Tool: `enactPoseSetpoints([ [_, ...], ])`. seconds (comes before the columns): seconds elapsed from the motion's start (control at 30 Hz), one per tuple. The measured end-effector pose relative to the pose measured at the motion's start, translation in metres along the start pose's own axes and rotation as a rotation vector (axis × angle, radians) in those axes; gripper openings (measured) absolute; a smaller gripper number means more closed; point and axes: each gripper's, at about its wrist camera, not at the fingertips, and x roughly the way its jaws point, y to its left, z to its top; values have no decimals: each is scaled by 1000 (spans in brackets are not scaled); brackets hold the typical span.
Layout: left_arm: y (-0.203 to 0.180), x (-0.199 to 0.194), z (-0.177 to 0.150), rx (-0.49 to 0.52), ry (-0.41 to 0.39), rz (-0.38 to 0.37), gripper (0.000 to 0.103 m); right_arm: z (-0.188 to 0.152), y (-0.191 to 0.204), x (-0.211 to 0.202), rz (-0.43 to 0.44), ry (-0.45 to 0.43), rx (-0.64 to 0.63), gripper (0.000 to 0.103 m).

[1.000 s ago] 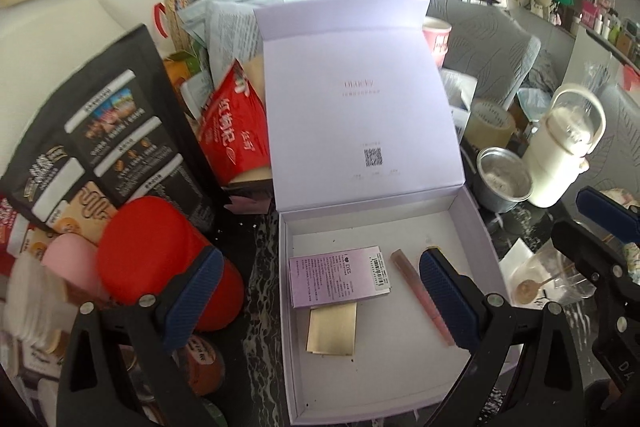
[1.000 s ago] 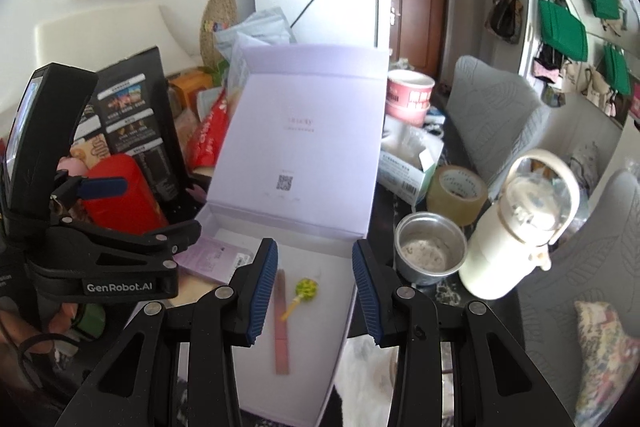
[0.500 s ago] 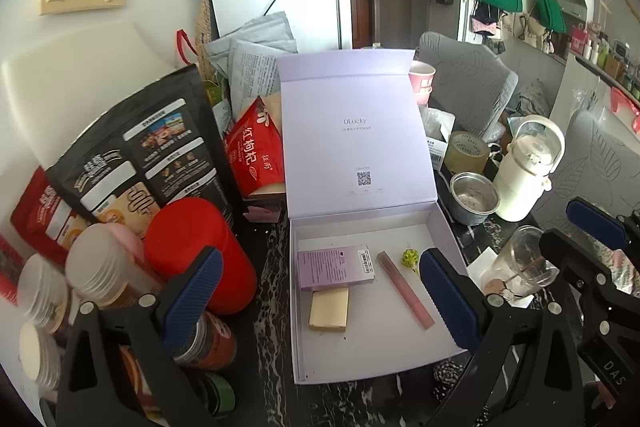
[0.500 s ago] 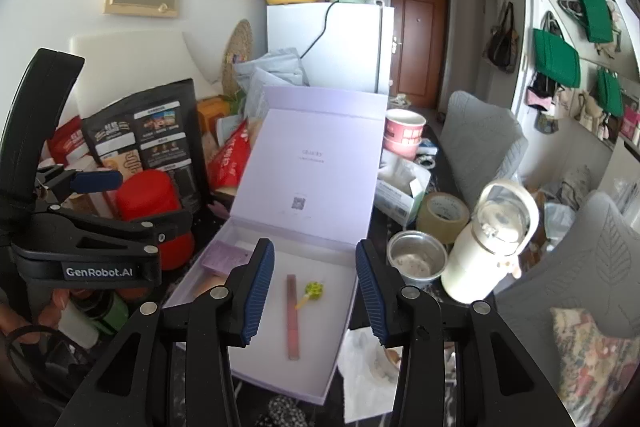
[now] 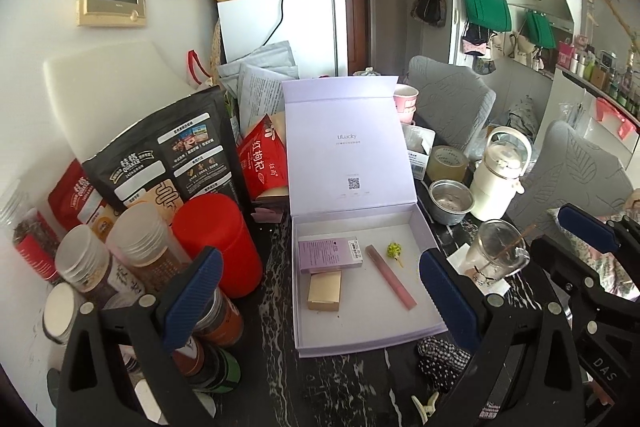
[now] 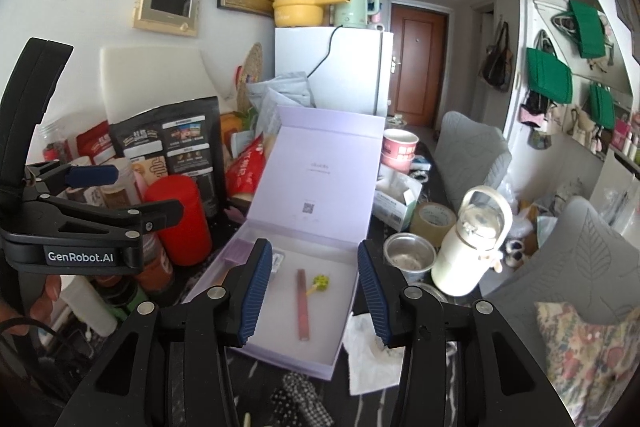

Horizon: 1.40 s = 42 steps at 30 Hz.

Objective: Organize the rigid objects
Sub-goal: 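Withdraw both tools from the white box back over the table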

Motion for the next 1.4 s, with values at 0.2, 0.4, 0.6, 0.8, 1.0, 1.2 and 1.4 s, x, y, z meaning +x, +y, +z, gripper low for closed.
enactPoseSetpoints([
  [0.2,-3,-25,-14,4,-21,-8,100,-8,6,-22,-5,-18,-7,44],
  [0.4,-5,-44,-32,4,-29,-15,100,-22,11,-44,0,-36,-11,51],
  [0.6,-8,-52,-56,12,-15,-21,100,-42,19,-57,8,-23,-19,51],
  [0.8,-9,-53,-80,9,7,-38,100,-63,26,-63,-2,-5,-35,51],
  [1.0,-12,-50,-98,19,25,-67,100,-81,30,-67,1,11,-40,51],
  [1.2,-19,-47,-115,30,49,-112,100,-98,31,-72,-1,21,-37,51],
  [1.4,-25,-40,-126,30,67,-139,100,-117,27,-71,9,49,-13,51],
])
